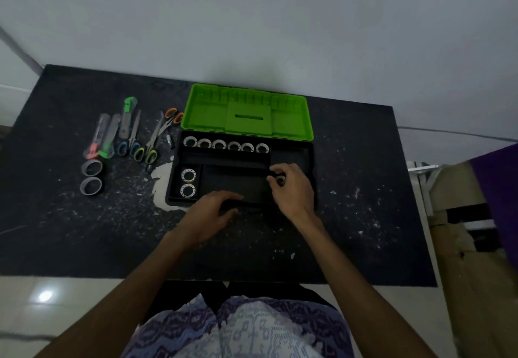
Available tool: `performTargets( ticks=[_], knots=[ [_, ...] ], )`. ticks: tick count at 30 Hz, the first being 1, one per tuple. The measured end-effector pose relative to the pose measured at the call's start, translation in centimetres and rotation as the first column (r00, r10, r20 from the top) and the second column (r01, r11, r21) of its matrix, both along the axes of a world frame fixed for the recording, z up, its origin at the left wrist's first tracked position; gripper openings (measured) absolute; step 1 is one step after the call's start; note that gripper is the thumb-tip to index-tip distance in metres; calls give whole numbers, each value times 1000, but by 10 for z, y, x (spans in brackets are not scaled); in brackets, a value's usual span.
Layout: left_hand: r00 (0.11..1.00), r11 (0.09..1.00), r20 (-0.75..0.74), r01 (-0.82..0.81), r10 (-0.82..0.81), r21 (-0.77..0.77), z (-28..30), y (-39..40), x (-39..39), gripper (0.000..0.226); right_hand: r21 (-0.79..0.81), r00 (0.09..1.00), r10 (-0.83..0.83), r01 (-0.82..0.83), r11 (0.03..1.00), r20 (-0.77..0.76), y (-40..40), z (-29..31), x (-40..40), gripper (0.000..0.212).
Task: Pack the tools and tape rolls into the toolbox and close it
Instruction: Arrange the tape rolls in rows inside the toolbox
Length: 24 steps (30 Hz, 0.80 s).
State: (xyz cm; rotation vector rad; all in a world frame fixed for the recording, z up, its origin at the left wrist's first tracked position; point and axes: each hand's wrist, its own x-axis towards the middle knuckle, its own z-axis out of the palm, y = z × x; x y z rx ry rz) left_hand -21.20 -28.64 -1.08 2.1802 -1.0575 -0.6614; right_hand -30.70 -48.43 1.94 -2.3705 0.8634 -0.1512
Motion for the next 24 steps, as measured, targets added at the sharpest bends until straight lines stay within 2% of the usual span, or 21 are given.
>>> performTargets(
  ticks=[4, 9, 13, 17, 20, 21, 24],
  knots=[
    [982, 982, -99, -167, 159, -83, 14, 24, 19, 35, 109, 989, 124, -133, 985, 85, 30, 2, 37, 20],
    [897, 878, -92, -442, 432, -186, 20, 68, 47, 32, 189, 947, 293, -314, 931, 128, 69, -1, 87, 21],
    [807, 798, -172, -587, 565, -136, 6, 109, 72, 29, 236, 907, 385, -417, 878, 172, 101, -3, 125, 21],
    [623, 637, -277, -770, 732, -49, -12, 146, 97, 23, 304, 865, 473, -503, 809, 171, 136, -6, 166, 19],
    [370, 401, -339, -916, 865, 23, -21, 173, 120, 28, 351, 831, 542, -549, 759, 128, 167, -15, 202, 21],
    [310, 347, -337, -936, 889, 53, -25, 181, 125, 30, 360, 819, 564, -560, 747, 105, 178, -20, 211, 22],
    [245, 296, -321, -948, 915, 120, -31, 203, 138, 38, 402, 796, 605, -562, 723, 24, 216, -40, 233, 23]
  ],
)
